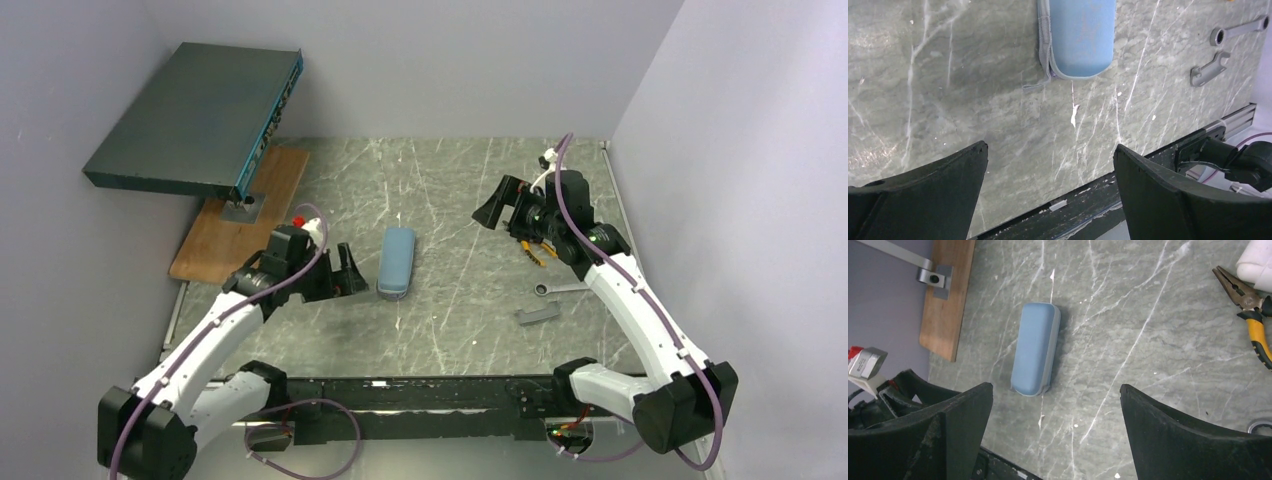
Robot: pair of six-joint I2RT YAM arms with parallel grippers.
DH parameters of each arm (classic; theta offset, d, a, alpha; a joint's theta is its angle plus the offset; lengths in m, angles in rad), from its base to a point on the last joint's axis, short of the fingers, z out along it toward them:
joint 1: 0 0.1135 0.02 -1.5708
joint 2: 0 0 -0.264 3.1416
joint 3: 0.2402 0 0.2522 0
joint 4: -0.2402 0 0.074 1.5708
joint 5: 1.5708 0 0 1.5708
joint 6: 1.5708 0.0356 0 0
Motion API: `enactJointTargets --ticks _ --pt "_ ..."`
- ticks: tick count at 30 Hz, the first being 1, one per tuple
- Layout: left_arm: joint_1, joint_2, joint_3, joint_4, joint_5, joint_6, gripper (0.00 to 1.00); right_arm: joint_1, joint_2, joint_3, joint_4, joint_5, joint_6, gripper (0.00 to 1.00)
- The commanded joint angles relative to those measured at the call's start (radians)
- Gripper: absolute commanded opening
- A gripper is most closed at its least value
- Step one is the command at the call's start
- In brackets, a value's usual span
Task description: Open the umbrella
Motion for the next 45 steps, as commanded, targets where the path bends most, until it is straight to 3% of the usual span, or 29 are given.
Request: enactJointTargets --ticks 1,9,13,23,35,45 --pt "-0.025 0.128 0.096 -0.012 -0.006 0.072 0.99 0.0 -0.01 0.015 -0.076 -0.01 -0.004 1.0" --pt "-0.113 0.236 0.169 0.119 0.025 0.115 0.99 0.001 -0.039 0.033 -0.19 -0.105 -0.025 1.0" --pt "-0.119 0.358 0.258 0.081 0.009 0.121 0.99 0.001 -0.084 0.011 -0.239 -0.113 -0.015 1.0" --pt "-0.137 0.585 0.351 0.104 -0.066 0.136 0.96 0.0 -0.227 -0.019 -0.355 -0.04 -0.014 1.0" --pt "-0.194 0.84 0.438 0.118 -0.1 0.137 0.94 0.0 -0.233 0.017 -0.432 0.006 -0.066 1.0" --pt "-0.252 0.896 0.455 0.099 -0.114 0.121 0.8 0.001 -0.18 0.041 -0.437 -0.003 -0.108 1.0"
